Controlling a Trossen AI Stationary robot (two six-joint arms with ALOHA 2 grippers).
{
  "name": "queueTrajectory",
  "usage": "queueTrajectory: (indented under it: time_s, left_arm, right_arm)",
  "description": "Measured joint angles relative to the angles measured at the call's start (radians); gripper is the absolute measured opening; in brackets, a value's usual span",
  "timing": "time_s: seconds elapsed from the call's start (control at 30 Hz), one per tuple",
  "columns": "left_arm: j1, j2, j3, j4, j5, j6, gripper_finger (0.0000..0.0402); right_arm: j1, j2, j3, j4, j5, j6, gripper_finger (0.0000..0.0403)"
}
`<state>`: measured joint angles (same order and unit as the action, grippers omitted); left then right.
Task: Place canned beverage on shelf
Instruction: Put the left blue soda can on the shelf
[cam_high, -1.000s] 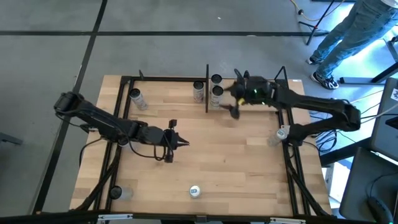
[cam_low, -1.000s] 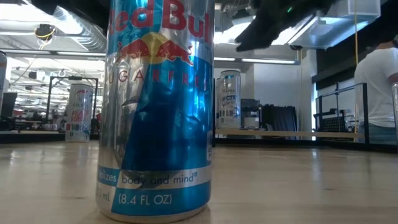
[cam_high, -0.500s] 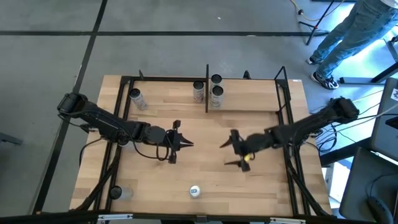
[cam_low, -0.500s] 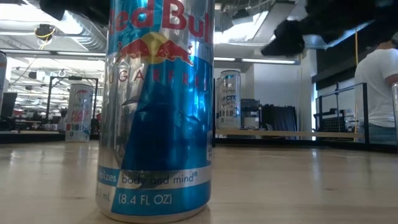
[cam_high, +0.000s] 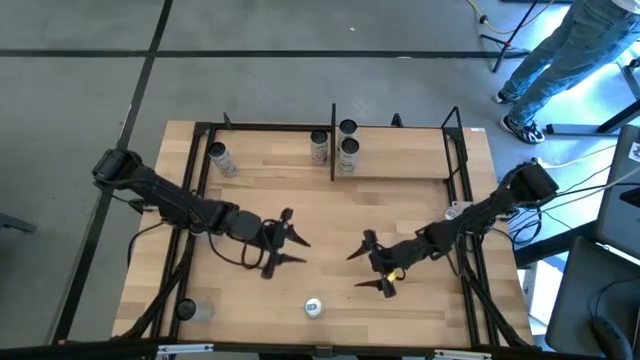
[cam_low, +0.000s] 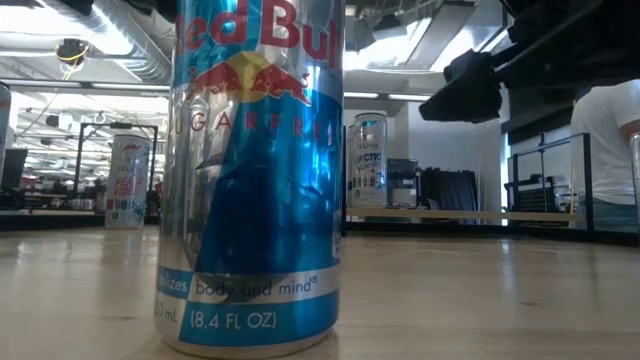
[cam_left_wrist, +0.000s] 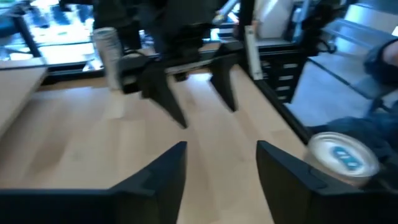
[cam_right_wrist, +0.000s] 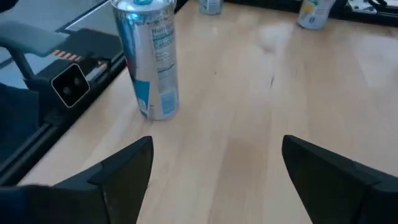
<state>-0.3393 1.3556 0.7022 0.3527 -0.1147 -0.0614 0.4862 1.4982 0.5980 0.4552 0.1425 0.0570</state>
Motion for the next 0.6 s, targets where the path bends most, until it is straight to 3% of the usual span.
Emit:
queueTrajectory:
  time_s: [0.3,0.6]
  left_arm:
    - [-0.129,0.051,0.001,-0.01,-0.023,-0.014,0.0194]
    - [-0.193,0.201,0.001,-0.025,-0.154,-0.068,0.0194]
  right_arm:
    - [-0.001,0.11,0.016,0.256,-0.03,-0.001,0.034]
    - [-0.002,0.24,0.214,0.187,-0.064,-0.013,0.034]
